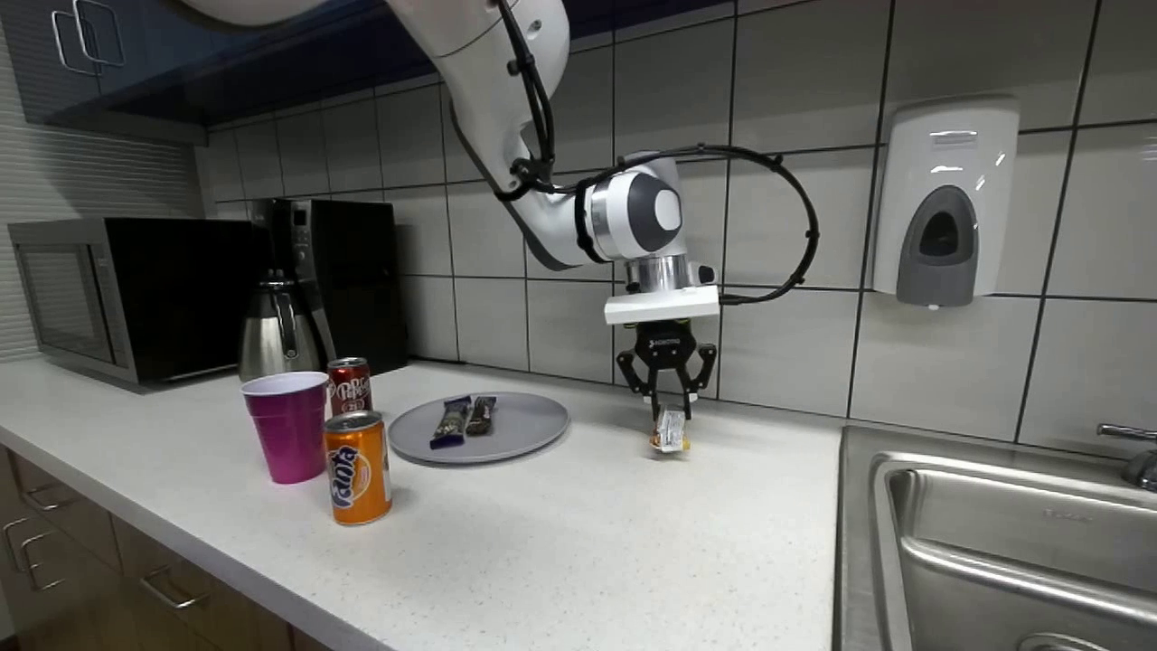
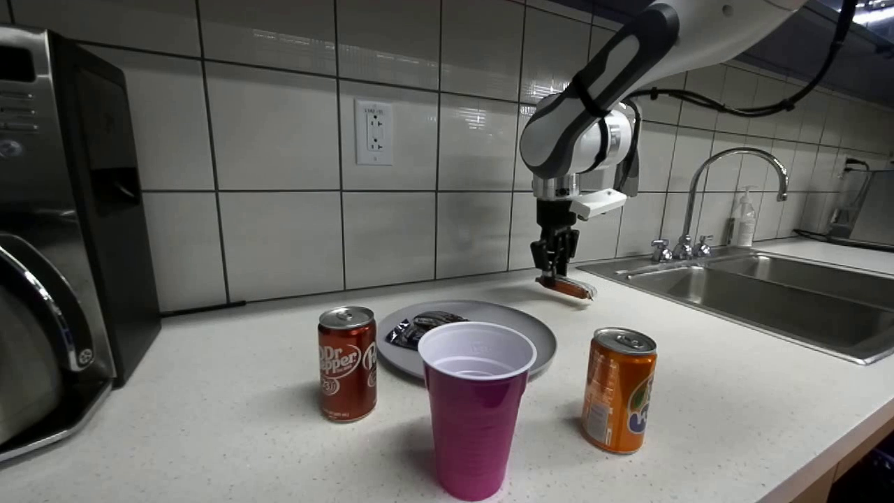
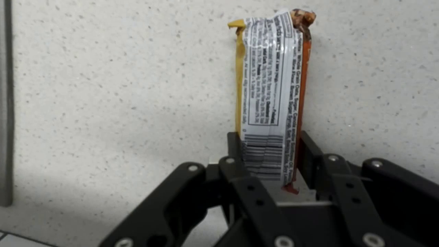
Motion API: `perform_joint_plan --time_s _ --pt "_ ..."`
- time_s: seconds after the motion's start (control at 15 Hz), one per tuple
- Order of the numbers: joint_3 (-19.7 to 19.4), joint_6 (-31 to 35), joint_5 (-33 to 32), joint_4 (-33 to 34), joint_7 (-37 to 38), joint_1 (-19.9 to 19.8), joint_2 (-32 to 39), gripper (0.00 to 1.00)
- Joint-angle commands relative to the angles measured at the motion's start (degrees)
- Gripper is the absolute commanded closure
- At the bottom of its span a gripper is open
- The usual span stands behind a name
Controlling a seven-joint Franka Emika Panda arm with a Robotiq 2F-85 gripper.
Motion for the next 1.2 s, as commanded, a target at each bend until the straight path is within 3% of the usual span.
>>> perform_joint_plan --time_s 0.0,1.13 --pt "0.56 -0.81 -2.79 -0.9 3.26 2.18 -1.69 0.82" --pt "2.04 -1.75 -8.44 0.05 5.68 10.37 -1.94 0.82"
